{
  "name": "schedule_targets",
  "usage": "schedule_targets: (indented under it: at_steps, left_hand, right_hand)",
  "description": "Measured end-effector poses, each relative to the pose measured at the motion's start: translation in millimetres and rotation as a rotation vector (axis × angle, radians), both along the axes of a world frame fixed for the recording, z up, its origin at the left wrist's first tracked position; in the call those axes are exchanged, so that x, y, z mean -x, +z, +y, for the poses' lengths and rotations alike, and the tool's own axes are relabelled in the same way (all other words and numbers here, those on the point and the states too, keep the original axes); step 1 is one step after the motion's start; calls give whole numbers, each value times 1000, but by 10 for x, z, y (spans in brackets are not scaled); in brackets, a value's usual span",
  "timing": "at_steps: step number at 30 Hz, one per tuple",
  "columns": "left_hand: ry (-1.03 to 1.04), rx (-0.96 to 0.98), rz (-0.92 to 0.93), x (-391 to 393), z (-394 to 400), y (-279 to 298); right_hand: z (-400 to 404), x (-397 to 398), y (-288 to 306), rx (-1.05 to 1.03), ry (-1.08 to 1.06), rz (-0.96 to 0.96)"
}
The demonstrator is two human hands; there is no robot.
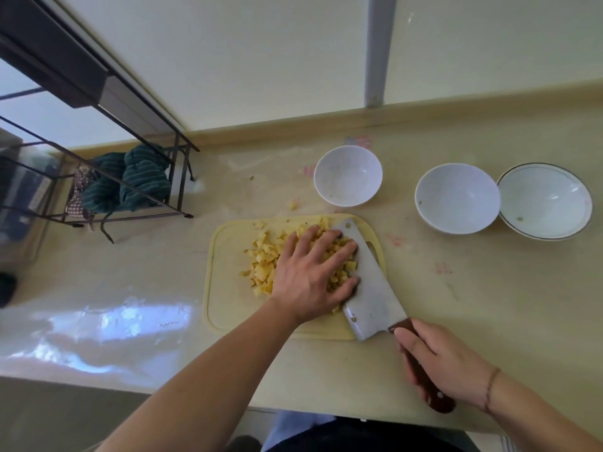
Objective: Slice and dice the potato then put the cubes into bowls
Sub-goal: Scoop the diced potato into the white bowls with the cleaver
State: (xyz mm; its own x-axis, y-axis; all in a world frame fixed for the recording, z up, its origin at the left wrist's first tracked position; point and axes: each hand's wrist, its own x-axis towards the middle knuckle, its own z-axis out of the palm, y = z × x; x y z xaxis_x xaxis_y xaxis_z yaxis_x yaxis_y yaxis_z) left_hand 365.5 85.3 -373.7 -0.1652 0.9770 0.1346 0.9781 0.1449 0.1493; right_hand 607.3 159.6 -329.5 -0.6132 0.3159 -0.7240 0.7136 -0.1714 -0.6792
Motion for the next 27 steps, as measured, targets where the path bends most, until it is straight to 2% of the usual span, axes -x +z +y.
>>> schedule_targets:
  at_steps: [3, 9, 27]
  left_hand:
    - [2, -51, -9, -46, 1, -15]
    - [-9, -126, -76, -182, 52, -41]
    - [44, -162, -131, -421, 14, -33]
  right_hand:
    - [-25, -39, -5, -15, -36, 34]
    - [-36, -122, 0, 93, -97, 68]
    - [31, -320, -3, 152, -67, 106]
